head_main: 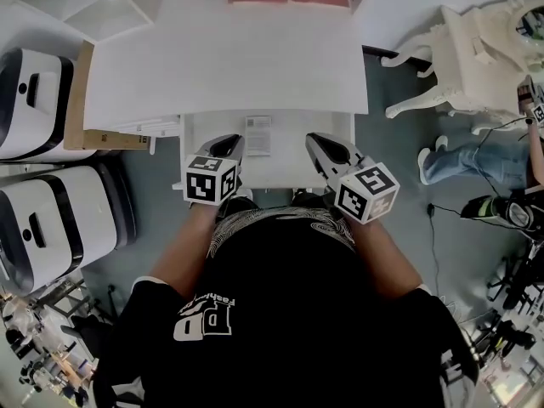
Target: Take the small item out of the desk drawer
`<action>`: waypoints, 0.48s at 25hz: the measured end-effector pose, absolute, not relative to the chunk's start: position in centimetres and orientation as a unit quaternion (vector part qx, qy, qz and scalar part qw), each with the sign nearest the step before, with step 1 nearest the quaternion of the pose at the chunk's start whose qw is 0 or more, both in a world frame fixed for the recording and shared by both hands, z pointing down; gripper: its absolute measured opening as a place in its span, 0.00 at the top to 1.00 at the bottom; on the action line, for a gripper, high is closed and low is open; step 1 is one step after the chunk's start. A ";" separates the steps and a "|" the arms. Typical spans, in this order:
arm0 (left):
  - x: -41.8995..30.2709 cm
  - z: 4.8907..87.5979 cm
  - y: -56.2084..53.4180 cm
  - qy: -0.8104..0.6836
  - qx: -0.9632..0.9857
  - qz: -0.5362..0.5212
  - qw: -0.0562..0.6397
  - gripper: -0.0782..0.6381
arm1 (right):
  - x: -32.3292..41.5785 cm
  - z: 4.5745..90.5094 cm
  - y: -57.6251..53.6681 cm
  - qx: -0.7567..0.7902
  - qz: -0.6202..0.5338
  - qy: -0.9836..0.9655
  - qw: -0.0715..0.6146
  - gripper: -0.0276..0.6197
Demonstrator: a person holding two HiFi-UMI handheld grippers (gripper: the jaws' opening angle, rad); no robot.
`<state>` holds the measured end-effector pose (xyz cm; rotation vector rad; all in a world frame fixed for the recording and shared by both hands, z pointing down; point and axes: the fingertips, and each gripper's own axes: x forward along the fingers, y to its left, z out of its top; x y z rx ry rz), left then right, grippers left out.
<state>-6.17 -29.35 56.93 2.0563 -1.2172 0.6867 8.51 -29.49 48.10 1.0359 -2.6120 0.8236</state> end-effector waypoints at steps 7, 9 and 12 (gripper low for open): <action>-5.4 62.2 -31.2 -0.497 0.738 0.284 0.358 0.69 | 10.7 49.5 -29.6 0.337 0.297 -0.886 0.112 0.94; -5.5 64.4 -31.5 -0.508 0.717 0.292 0.377 0.63 | 11.2 50.0 -29.1 0.328 0.301 -0.887 0.121 0.95; -5.3 67.4 -31.5 -0.517 0.687 0.308 0.408 0.60 | 11.8 50.6 -28.8 0.313 0.303 -0.890 0.132 0.95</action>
